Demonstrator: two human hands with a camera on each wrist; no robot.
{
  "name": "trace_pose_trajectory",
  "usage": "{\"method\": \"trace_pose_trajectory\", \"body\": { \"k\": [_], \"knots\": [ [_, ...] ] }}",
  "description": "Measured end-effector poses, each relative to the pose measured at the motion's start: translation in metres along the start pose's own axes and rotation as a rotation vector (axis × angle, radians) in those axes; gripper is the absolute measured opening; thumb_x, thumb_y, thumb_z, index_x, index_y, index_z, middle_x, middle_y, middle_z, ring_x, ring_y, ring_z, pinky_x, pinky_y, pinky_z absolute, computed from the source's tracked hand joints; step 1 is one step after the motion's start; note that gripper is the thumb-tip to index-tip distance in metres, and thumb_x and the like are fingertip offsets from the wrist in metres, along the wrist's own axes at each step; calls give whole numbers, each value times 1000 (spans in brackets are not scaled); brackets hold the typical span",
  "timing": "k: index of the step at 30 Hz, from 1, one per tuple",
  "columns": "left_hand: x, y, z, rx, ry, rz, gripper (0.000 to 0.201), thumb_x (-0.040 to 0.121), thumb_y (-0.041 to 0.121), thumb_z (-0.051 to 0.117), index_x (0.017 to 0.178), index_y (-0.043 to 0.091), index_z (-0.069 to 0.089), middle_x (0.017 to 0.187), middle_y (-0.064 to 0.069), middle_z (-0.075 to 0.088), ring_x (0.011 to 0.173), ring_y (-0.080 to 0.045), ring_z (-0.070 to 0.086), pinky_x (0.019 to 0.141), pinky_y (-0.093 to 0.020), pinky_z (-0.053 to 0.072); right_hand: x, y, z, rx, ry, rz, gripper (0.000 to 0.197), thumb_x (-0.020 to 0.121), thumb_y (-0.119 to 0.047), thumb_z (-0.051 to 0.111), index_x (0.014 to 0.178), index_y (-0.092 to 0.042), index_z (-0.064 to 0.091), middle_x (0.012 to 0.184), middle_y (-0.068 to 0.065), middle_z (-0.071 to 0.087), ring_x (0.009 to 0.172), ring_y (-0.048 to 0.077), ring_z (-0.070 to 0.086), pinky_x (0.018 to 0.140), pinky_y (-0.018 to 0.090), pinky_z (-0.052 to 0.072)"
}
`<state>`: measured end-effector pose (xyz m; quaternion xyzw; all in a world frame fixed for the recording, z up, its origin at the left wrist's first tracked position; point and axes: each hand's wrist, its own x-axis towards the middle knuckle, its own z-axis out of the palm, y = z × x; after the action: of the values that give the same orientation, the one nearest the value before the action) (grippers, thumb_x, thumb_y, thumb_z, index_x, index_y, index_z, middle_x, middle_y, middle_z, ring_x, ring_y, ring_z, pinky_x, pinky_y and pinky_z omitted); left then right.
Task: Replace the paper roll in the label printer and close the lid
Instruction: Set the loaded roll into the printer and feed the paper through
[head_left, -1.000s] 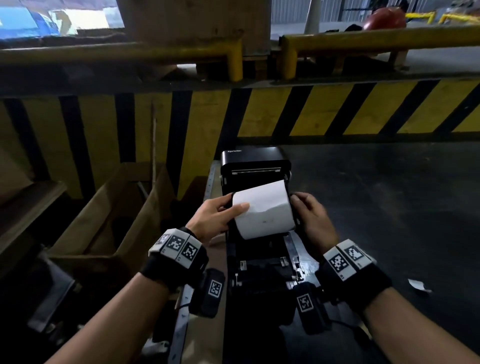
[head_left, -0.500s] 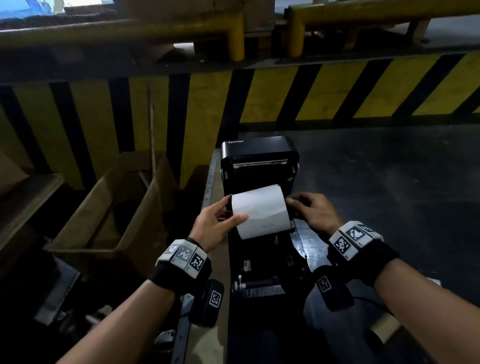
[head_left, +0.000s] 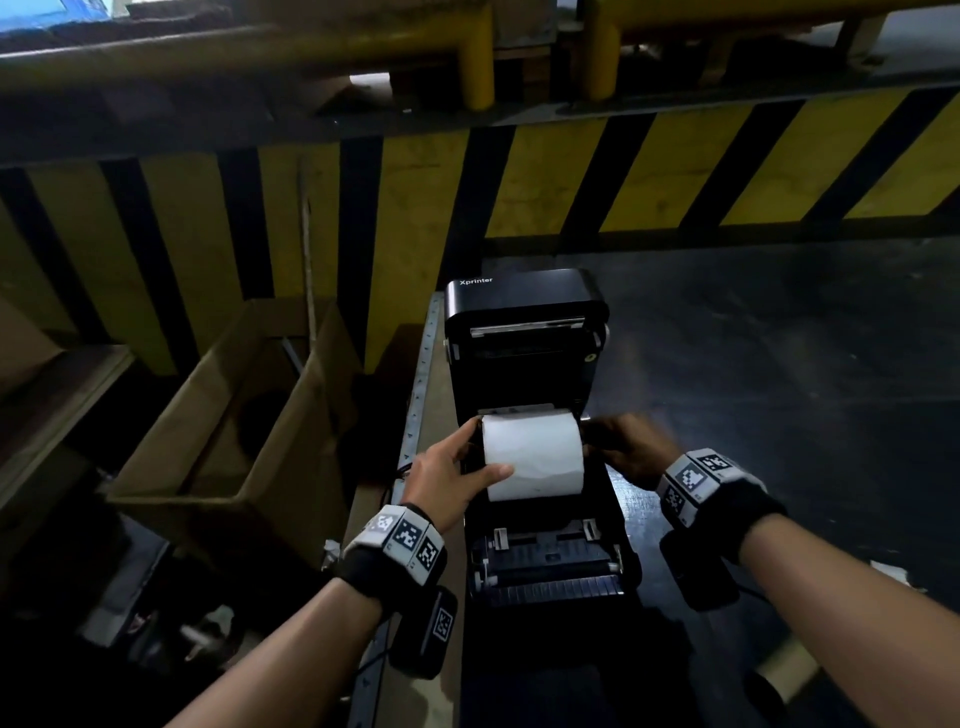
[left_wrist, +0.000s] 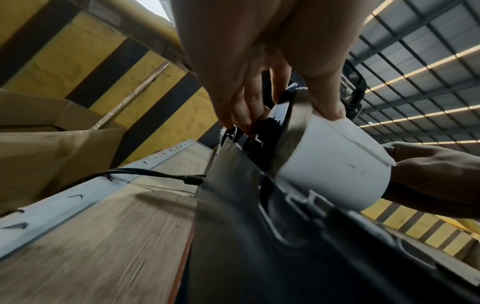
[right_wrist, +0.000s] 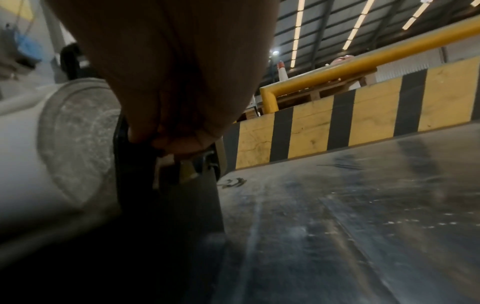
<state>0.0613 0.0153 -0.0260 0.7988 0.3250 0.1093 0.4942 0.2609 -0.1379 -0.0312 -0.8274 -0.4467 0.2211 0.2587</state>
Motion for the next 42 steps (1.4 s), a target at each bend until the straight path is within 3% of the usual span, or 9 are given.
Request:
{"method": "trace_pose_trajectory", "body": {
  "k": [8, 14, 19, 24, 28, 30, 32, 35, 42],
  "knots": [
    [3, -5, 7, 97, 38, 9, 84, 68, 48, 76, 141, 32, 37, 136, -7, 55, 128, -21, 48, 110, -42, 40, -7, -10, 4, -64, 69, -35, 24, 82, -7, 61, 106, -7, 67, 103, 15, 70, 95, 30, 64, 77, 28, 44],
    [2, -6, 14, 214, 39, 34, 79, 74, 48, 71, 143, 33, 34, 130, -3, 58, 121, -21, 52, 100, -32, 43, -8, -10, 2, -166, 39, -29, 30, 83, -4, 56, 111, -9, 65, 112, 17, 65, 102, 35, 61, 87, 39, 49],
    [-1, -14, 19, 284, 63, 38, 81, 73, 52, 69, 143, 30, 34, 133, -4, 50, 125, -24, 45, 105, -44, 41, -7, -11, 2, -223, 20, 10, 36, 84, -7, 57, 119, -14, 61, 119, 13, 62, 108, 29, 58, 86, 28, 42],
    [0, -12, 19, 353, 46, 37, 82, 74, 53, 67, 144, 29, 31, 136, -5, 47, 127, -26, 43, 106, -45, 40, -12, -13, 4, -148, 79, 0, 32, 80, -9, 62, 112, -11, 65, 113, 15, 65, 98, 29, 63, 69, 11, 31],
    [-3, -4, 18, 338, 65, 18, 78, 76, 48, 68, 143, 25, 34, 133, -6, 48, 124, -25, 44, 104, -43, 41, -21, -10, 9, 153, 274, 101, 17, 86, -19, 57, 91, -9, 69, 92, 16, 73, 79, 29, 67, 71, 32, 50],
    [-4, 3, 17, 286, 108, -4, 76, 76, 44, 70, 140, 19, 38, 130, -7, 49, 121, -24, 47, 102, -40, 43, -25, -10, 14, 216, 253, 142, 29, 86, -36, 56, 75, -11, 66, 76, 12, 71, 65, 22, 63, 62, 32, 50],
    [-5, 8, 17, 192, 172, -48, 67, 74, 39, 73, 131, 15, 45, 120, -6, 54, 111, -22, 53, 96, -37, 47, -30, -13, 22, 177, 185, 178, 41, 83, -46, 58, 67, -9, 64, 66, 8, 67, 61, 17, 59, 55, 27, 43],
    [-7, 9, 17, 89, 168, -136, 44, 74, 36, 74, 108, 13, 55, 91, 2, 60, 87, -17, 59, 75, -30, 48, -32, -10, 29, 164, 172, 236, 43, 77, -48, 64, 70, -6, 68, 70, 10, 70, 69, 21, 64, 63, 31, 49],
    [-13, -5, 27, 89, 129, -186, 20, 69, 39, 74, 64, 27, 59, 72, 1, 70, 77, -23, 70, 76, -41, 58, -40, -8, 33, 258, 150, 200, 24, 76, -40, 69, 60, -23, 67, 69, 4, 71, 71, 16, 65, 67, 28, 47]
  ]
}}
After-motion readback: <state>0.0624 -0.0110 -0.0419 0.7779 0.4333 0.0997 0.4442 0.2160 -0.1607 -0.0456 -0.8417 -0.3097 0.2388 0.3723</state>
